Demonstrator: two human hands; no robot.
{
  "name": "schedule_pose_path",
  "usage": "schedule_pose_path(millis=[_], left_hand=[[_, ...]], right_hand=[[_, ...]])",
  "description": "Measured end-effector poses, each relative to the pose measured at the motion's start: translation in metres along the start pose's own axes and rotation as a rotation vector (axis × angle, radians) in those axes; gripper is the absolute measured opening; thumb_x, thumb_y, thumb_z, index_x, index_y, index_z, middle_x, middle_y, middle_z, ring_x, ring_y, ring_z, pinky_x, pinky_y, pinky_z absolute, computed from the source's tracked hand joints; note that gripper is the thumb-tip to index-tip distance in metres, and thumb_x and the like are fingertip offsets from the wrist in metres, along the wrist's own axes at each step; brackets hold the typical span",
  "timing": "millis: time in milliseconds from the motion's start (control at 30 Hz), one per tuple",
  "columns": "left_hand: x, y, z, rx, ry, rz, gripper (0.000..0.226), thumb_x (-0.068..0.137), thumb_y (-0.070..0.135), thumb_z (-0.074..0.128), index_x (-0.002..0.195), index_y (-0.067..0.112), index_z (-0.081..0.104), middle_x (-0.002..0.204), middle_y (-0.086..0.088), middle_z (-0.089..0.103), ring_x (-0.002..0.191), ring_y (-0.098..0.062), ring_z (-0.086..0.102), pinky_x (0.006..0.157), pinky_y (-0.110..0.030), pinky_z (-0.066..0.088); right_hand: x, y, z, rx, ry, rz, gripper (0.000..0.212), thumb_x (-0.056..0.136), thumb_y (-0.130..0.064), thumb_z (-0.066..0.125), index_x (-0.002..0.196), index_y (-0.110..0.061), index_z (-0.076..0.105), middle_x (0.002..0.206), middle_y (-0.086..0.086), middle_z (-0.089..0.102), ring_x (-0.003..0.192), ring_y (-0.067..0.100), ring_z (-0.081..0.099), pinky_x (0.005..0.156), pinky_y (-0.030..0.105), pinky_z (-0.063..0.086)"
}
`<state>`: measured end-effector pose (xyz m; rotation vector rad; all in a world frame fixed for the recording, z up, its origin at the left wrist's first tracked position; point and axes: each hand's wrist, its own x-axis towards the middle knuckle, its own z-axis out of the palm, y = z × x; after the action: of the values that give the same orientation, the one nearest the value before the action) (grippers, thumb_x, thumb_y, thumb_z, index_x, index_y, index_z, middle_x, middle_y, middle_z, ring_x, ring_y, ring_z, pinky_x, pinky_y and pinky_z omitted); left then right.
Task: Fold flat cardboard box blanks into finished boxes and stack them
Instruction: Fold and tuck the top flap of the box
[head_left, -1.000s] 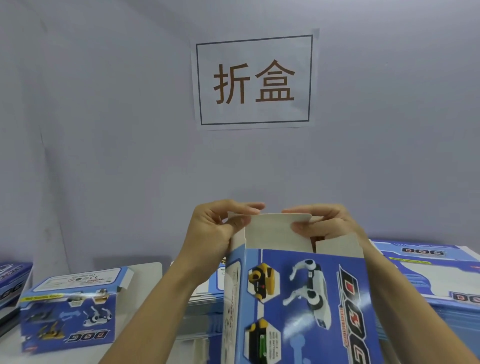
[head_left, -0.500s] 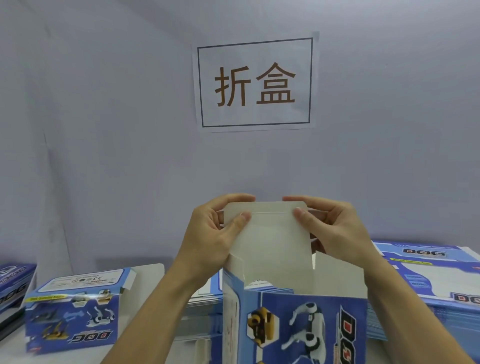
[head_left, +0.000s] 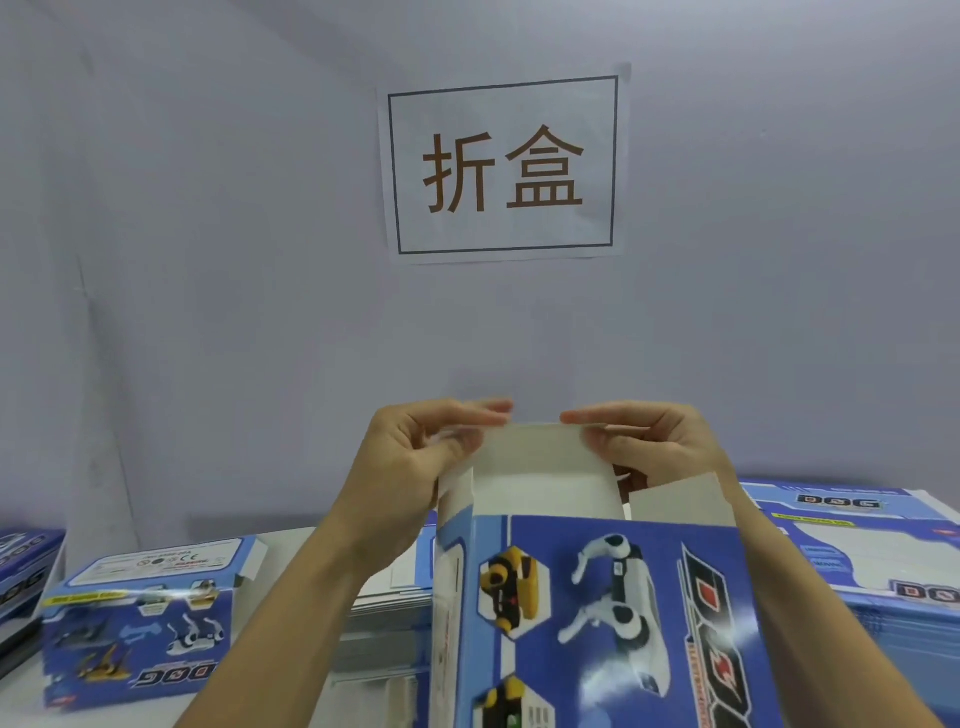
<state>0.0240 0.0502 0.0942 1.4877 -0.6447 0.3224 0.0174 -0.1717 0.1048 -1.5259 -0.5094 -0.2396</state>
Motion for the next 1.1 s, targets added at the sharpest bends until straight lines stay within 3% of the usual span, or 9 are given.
schedule_pose_path(millis=[167, 367, 500, 633, 733, 967, 1000, 1033, 1100], left_hand=[[-0.027, 0.001, 0.01, 0.073, 0.034, -0.146, 0.075, 0.048, 0.085, 0.074, 0.116, 0.059, 0.053, 0.118, 0.002, 0.067, 0.107, -0.027, 0.066, 0.093, -0.05, 0.054], [-0.063, -0.002, 0.038, -0.09, 0.264, -0.044, 0.049, 0.07, 0.06, 0.055, 0.116, 0.047, 0.05, 0.076, 0.011, 0.069, 0.064, -0.007, 0.065, 0.057, -0.017, 0.051], [-0.066, -0.01, 0.05, -0.121, 0.473, 0.018, 0.05, 0.069, 0.064, 0.052, 0.111, 0.039, 0.063, 0.06, 0.009, 0.057, 0.057, -0.005, 0.055, 0.055, -0.017, 0.048], [-0.069, -0.017, 0.051, -0.014, 0.521, 0.051, 0.05, 0.072, 0.063, 0.05, 0.113, 0.041, 0.069, 0.057, -0.007, 0.05, 0.053, -0.014, 0.057, 0.05, -0.022, 0.05], [-0.07, -0.021, 0.048, 0.05, 0.495, 0.08, 0.042, 0.075, 0.062, 0.047, 0.099, 0.042, 0.076, 0.088, 0.006, 0.071, 0.084, -0.014, 0.069, 0.076, -0.033, 0.058], [-0.074, -0.028, 0.041, 0.006, 0.338, -0.051, 0.044, 0.075, 0.06, 0.052, 0.061, 0.025, 0.073, 0.123, 0.017, 0.064, 0.104, -0.017, 0.07, 0.066, -0.036, 0.062], [-0.078, -0.029, 0.04, 0.009, 0.27, -0.047, 0.08, 0.017, 0.075, 0.031, 0.065, 0.028, 0.074, 0.121, 0.02, 0.064, 0.099, -0.013, 0.071, 0.061, -0.028, 0.06], [-0.083, -0.031, 0.037, 0.008, 0.159, -0.017, 0.073, 0.075, -0.011, 0.02, 0.079, 0.037, 0.076, 0.121, 0.024, 0.063, 0.095, -0.007, 0.071, 0.061, -0.021, 0.057], [-0.084, -0.027, 0.037, 0.076, 0.006, -0.082, 0.073, 0.063, 0.053, 0.075, 0.129, 0.062, 0.045, 0.12, 0.039, 0.06, 0.094, 0.006, 0.069, 0.07, -0.01, 0.052]], right_hand=[[-0.001, 0.006, -0.001, 0.062, 0.197, -0.06, 0.038, 0.097, 0.0, 0.057, 0.086, -0.026, 0.082, 0.072, 0.002, 0.075, 0.052, 0.013, 0.065, 0.044, 0.021, 0.05], [-0.013, 0.006, 0.014, 0.167, 0.282, -0.044, 0.04, 0.091, -0.042, 0.056, 0.123, -0.019, 0.064, 0.096, 0.012, 0.076, 0.085, 0.024, 0.073, 0.058, 0.023, 0.054], [-0.053, 0.022, 0.024, 0.315, 0.07, 0.021, 0.043, 0.069, -0.061, 0.077, 0.091, -0.024, 0.076, 0.071, 0.001, 0.076, 0.058, 0.009, 0.072, 0.045, 0.015, 0.05], [-0.072, 0.036, 0.023, 0.12, 0.085, 0.026, 0.126, 0.009, -0.087, 0.077, 0.122, -0.033, 0.058, 0.081, -0.019, 0.076, 0.071, -0.002, 0.072, 0.055, 0.011, 0.053], [-0.081, 0.034, 0.03, -0.066, 0.051, -0.082, 0.069, 0.054, -0.077, 0.071, 0.119, -0.067, 0.052, 0.097, -0.019, 0.076, 0.087, 0.001, 0.073, 0.068, 0.008, 0.053], [-0.081, 0.043, 0.031, -0.03, 0.086, -0.04, 0.027, 0.068, -0.046, 0.068, 0.093, -0.042, 0.059, 0.077, 0.003, 0.076, 0.07, 0.02, 0.075, 0.054, 0.02, 0.055], [-0.082, 0.04, 0.034, -0.038, 0.095, -0.053, 0.027, 0.069, -0.042, 0.071, 0.093, -0.039, 0.06, 0.074, 0.004, 0.075, 0.067, 0.019, 0.074, 0.054, 0.019, 0.054], [-0.083, 0.04, 0.035, -0.019, 0.143, -0.107, 0.026, 0.071, -0.033, 0.076, 0.093, -0.035, 0.062, 0.072, 0.003, 0.073, 0.064, 0.016, 0.072, 0.055, 0.016, 0.053], [-0.085, 0.041, 0.032, 0.085, 0.332, -0.194, 0.024, 0.071, -0.028, 0.077, 0.092, -0.03, 0.066, 0.072, 0.001, 0.071, 0.063, 0.013, 0.066, 0.058, 0.017, 0.051]])
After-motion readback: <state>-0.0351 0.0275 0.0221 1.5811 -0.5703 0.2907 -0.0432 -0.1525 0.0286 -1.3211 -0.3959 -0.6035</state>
